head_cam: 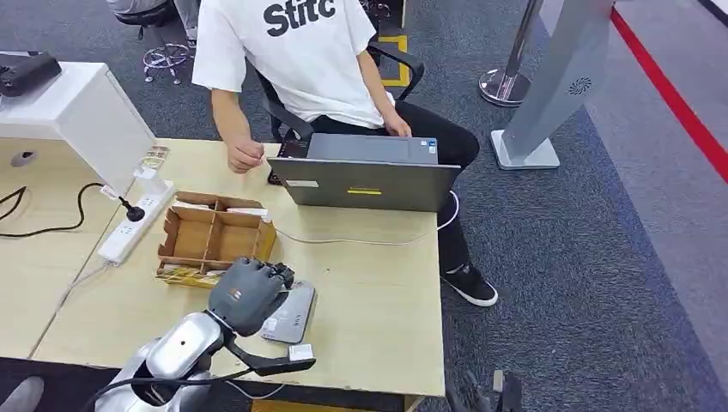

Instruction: Pass the card to the sensor for recognition and then transmit it.

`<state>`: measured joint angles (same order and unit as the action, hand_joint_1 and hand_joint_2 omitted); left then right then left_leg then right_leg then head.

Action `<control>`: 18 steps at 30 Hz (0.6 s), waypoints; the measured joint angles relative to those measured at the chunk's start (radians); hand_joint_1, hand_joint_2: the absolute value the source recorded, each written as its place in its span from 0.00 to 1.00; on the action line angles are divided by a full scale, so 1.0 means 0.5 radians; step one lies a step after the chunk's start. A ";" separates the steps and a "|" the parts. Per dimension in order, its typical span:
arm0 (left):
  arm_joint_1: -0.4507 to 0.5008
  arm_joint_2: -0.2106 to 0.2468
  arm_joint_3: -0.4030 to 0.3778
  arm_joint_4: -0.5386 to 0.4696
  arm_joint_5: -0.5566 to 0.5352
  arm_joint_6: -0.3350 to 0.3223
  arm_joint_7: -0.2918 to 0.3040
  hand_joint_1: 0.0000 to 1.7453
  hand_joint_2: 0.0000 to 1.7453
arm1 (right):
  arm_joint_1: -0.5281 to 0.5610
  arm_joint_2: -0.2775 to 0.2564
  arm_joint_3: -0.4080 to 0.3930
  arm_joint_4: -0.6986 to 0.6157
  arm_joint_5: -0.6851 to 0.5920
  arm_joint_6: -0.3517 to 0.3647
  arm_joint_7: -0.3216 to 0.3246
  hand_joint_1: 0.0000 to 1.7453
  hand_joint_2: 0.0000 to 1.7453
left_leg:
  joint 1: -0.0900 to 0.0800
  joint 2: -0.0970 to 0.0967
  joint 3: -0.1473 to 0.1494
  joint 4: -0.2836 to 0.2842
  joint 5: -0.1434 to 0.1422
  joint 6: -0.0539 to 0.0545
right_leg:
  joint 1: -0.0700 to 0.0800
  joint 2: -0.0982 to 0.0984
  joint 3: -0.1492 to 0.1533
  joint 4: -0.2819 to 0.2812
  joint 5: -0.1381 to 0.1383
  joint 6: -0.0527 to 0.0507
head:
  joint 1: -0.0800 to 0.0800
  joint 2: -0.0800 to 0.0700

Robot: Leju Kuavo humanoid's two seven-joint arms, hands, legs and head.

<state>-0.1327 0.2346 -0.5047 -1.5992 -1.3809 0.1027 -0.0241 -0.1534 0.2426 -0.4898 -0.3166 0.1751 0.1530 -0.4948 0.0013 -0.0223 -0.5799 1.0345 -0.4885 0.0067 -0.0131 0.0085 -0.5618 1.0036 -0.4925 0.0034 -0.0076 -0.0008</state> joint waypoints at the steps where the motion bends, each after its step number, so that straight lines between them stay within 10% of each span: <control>1: -0.002 0.004 -0.003 0.028 0.013 -0.019 0.006 1.00 1.00 | 0.000 -0.001 0.000 0.000 0.000 0.000 0.001 0.00 1.00 | 0.000 0.000 0.000 0.000 0.000 0.000 | 0.000 0.000 0.000 0.000 0.000 0.000 | 0.000 -0.001; 18: -0.007 0.026 -0.008 0.261 0.099 -0.134 0.044 1.00 1.00 | 0.000 -0.001 0.020 0.000 -0.012 0.024 0.024 0.00 1.00 | 0.000 0.000 -0.001 0.000 0.000 0.000 | 0.000 0.000 0.000 0.000 0.000 0.000 | 0.001 -0.001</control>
<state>-0.1360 0.2476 -0.5089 -1.4687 -1.3313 0.0355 -0.0023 -0.1534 0.2422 -0.4799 -0.3166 0.1690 0.1648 -0.4826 0.0013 -0.0225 -0.5802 1.0345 -0.4884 0.0067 -0.0132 0.0084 -0.5617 1.0036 -0.4925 0.0034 -0.0072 -0.0011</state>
